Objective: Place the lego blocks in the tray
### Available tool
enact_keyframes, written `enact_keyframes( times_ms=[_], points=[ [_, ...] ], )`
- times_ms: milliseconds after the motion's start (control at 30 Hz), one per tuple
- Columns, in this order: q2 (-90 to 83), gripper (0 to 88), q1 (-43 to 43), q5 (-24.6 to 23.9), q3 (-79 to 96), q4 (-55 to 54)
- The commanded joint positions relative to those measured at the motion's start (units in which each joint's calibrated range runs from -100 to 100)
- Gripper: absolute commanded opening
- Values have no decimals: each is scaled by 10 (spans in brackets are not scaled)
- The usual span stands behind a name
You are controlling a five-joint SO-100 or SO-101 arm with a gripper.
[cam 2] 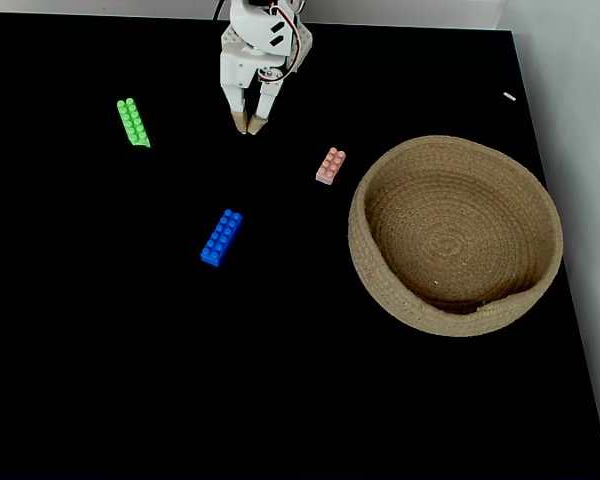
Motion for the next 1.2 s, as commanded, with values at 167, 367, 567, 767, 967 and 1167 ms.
enact_keyframes(
  times_ms=[167,367,567,767,967,1167],
  points=[
    [-4,2,4,0,7,2],
    [-4,1,3,1,7,3],
    [-1,1,11,9,7,5],
    [4,1,6,12,7,6],
    [1,3,4,4,7,6],
    [-4,0,2,3,7,4]
  ],
)
